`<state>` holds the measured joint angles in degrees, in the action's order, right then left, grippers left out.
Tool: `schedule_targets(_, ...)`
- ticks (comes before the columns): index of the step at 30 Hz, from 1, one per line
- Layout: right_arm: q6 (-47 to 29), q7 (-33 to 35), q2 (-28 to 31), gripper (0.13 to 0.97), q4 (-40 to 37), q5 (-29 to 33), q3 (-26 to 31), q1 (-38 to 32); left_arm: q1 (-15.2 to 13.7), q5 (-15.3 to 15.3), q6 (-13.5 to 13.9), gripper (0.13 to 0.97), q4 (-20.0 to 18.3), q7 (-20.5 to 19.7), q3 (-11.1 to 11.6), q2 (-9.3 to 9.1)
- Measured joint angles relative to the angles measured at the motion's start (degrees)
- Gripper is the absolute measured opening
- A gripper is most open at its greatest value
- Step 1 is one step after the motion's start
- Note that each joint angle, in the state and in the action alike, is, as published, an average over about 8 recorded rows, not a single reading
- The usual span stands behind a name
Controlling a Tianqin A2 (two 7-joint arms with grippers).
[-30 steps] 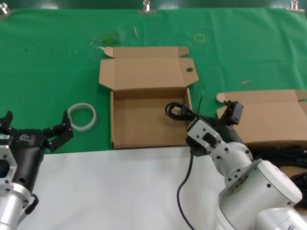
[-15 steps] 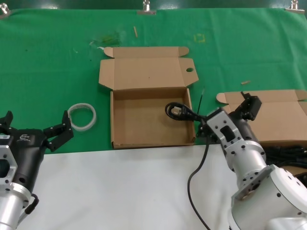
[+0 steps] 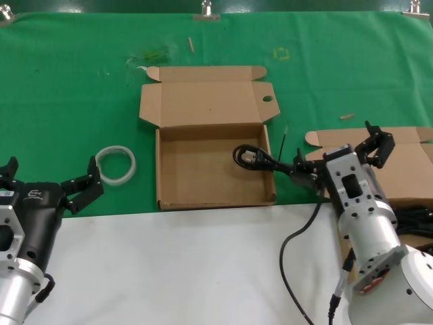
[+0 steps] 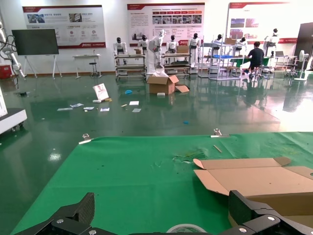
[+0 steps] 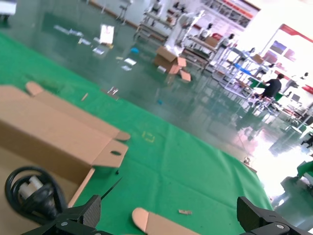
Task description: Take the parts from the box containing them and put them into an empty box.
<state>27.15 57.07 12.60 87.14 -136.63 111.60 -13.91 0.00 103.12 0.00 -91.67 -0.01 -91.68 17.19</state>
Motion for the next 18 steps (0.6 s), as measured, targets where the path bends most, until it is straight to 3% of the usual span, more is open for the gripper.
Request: schedule_targets(18, -10.62, -22.33, 0.0, 0.966, 1.77, 13.1, -7.8, 5.44, 0.0, 0.01, 0.0, 0.966, 0.0, 0.0, 0.0, 0.0)
